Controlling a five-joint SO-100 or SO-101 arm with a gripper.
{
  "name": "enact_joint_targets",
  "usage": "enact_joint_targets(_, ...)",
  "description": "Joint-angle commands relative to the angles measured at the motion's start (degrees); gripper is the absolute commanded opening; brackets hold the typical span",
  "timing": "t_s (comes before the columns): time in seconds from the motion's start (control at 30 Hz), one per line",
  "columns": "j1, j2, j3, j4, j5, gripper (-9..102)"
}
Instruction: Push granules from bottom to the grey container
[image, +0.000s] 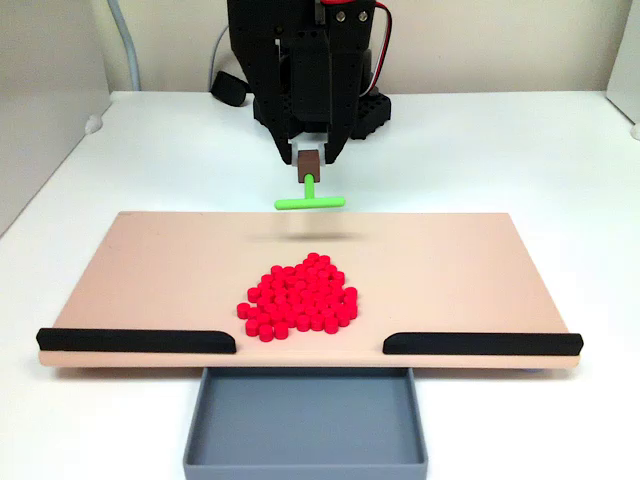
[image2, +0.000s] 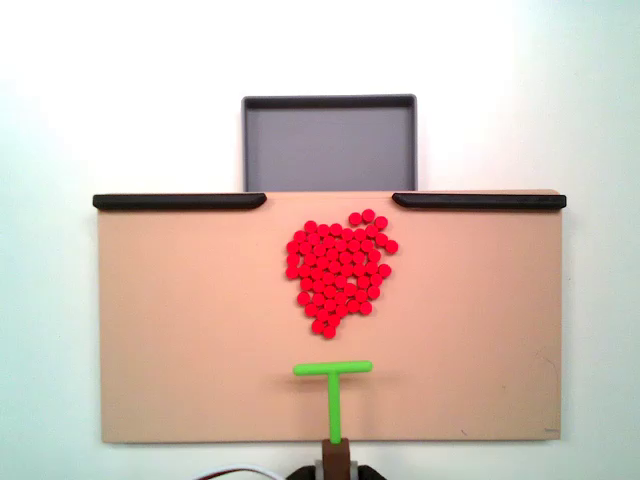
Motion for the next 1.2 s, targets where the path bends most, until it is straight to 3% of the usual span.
enact_joint_targets(0.0,-0.53,1.14,-0.26,-1.41,1.32,0)
enact_joint_targets(1.17,-0.79,-3.43,3.25,-6.15,1.32,0)
